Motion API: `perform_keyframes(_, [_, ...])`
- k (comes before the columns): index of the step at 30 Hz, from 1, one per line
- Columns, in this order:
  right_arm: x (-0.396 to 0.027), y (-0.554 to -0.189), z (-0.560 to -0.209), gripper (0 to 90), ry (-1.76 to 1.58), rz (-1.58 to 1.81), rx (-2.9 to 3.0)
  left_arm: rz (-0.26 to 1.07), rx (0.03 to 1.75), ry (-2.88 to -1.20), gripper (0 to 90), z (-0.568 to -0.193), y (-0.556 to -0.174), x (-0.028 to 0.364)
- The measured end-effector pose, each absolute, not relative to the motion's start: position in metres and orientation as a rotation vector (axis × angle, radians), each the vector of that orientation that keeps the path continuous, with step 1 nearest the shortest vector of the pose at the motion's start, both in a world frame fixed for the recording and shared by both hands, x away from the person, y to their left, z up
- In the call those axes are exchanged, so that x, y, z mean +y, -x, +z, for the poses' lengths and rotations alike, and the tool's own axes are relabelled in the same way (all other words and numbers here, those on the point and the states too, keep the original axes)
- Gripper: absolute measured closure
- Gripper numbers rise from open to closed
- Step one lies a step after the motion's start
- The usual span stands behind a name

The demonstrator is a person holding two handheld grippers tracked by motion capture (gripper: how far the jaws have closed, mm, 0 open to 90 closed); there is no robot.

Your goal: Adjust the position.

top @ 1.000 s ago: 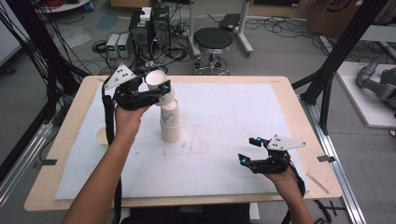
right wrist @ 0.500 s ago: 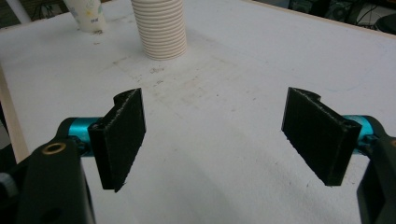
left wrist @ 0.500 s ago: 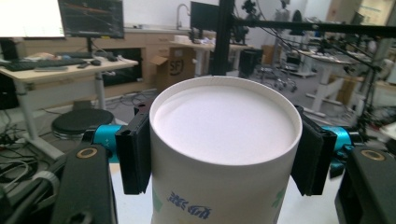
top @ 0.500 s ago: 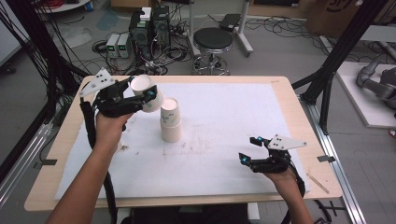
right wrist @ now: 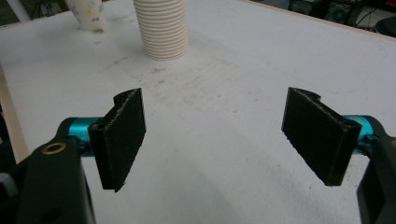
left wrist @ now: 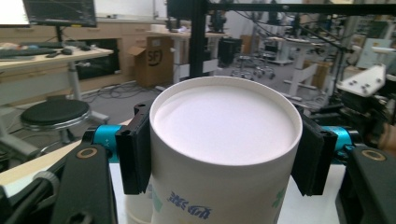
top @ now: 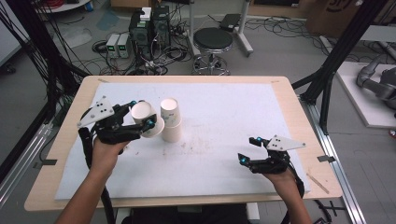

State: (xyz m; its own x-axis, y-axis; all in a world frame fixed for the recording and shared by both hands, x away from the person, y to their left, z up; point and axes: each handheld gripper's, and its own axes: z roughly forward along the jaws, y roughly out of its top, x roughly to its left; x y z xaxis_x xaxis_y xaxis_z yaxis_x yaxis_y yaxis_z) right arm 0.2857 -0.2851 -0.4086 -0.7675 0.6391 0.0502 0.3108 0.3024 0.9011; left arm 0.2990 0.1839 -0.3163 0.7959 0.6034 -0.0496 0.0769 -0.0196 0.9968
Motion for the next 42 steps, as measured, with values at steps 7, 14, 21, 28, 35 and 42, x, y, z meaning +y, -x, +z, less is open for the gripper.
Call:
perform_keyframes(7, [-0.28,-0.285,-0.409,22.0,-0.844,1.472,2.27,0.423,0.515,-1.594,34.3,-0.33,-0.291,0.17])
perform_keyframes(14, [-0.27,-0.285,-0.41,21.4,-0.792,1.49,2.297,0.356,0.468,-1.629,34.5,-0.347,-0.284,0.153])
perform_keyframes(21, [-0.258,-0.284,-0.408,19.9,-0.739,1.561,2.321,0.277,0.395,-1.693,34.4,-0.358,-0.282,0.128])
perform_keyframes(28, [-0.249,-0.282,-0.402,19.9,-0.669,1.609,2.325,0.231,0.346,-1.723,34.4,-0.366,-0.281,0.105])
perform_keyframes(35, [-0.238,-0.279,-0.4,19.9,-0.579,1.656,2.354,0.186,0.303,-1.739,34.5,-0.37,-0.28,0.09])
perform_keyframes(42, [-0.221,-0.272,-0.396,19.9,-0.474,1.693,2.391,0.164,0.254,-1.756,34.5,-0.368,-0.279,0.083])
